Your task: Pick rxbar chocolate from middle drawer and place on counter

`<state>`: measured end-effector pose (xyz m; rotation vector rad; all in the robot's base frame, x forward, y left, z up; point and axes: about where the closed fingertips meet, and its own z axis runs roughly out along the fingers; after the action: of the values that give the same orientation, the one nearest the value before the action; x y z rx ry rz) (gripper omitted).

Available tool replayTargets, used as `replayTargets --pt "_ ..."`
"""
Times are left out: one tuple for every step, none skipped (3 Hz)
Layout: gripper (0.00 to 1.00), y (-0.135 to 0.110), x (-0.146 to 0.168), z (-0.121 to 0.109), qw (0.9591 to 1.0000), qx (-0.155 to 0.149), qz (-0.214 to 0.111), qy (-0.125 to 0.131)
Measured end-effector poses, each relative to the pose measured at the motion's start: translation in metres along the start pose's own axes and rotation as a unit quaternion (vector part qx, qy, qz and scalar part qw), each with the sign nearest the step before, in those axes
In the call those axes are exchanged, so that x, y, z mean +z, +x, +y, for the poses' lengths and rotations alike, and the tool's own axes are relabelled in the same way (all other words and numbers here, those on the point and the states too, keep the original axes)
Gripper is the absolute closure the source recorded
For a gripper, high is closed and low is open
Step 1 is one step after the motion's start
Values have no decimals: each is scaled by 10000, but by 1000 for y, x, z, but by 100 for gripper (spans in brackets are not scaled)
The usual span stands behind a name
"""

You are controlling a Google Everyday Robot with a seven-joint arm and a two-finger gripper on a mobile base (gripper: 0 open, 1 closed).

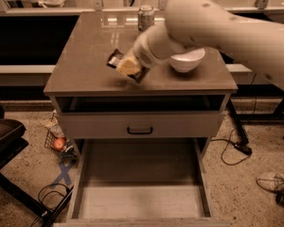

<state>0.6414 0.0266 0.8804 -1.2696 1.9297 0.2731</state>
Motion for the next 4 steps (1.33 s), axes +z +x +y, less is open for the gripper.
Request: replayTargets --pt "100 -51 57 -23 9997 139 -102 -162" --pt "100 -81 103 -44 9989 168 -303 -303" --pt "100 -98 143 -57 9977 189 -493 -416" --pt "78 -103 151 -60 9974 191 -544 -432"
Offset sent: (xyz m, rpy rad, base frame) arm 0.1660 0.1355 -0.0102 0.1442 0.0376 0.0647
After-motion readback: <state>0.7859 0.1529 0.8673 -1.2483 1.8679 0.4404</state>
